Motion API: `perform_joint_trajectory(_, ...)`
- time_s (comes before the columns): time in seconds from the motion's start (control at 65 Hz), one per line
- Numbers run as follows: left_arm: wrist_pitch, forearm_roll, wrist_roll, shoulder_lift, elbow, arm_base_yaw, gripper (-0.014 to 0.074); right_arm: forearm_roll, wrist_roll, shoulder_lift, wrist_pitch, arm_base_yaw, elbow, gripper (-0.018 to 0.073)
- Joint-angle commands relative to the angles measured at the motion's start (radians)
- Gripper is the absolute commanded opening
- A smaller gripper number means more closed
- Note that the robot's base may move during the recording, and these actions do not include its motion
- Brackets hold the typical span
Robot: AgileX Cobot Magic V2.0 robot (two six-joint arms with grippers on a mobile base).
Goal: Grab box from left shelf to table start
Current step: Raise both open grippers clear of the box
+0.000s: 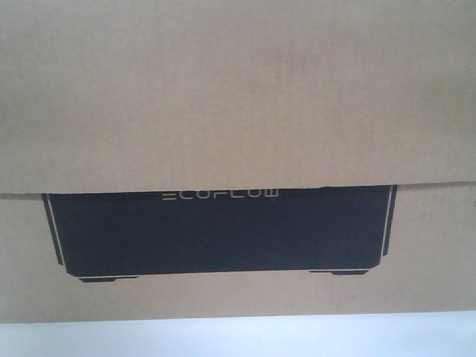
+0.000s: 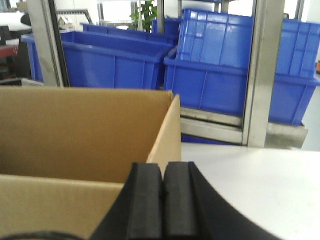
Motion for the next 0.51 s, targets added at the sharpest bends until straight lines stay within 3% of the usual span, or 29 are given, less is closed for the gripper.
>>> perform_joint_trajectory(0.0,-0.075,0.027,-0.009,0.012,-0.026,-0.002,-0.0093,-0.017,-0.013,0.005,-0.076,0.003,0.004,0.005)
perform_joint_trajectory(0.169,-0.075,0.027,-0.009,0.012,-0.026,-0.002,-0.0093,0.109,-0.026,-0.053,-0.012,-0.035,0.079,0.005)
perform_joint_trajectory(0.354,-0.075,0.027,-0.009,0.012,-0.026,-0.002,-0.0093,0.376,-0.376,-0.14,-0.069,-0.196,0.178,0.005)
perform_joint_trajectory(0.43,-0.075,0.027,-0.009,0.012,-0.026,-0.002,-0.0093,0.487,-0.446,-0.158,-0.162,-0.249,0.242,0.005)
perform_joint_trajectory(0.492,-0.075,0.027,-0.009,0.012,-0.026,-0.002,-0.0093,0.505,-0.455,-0.166,-0.247,-0.281,0.291,0.005)
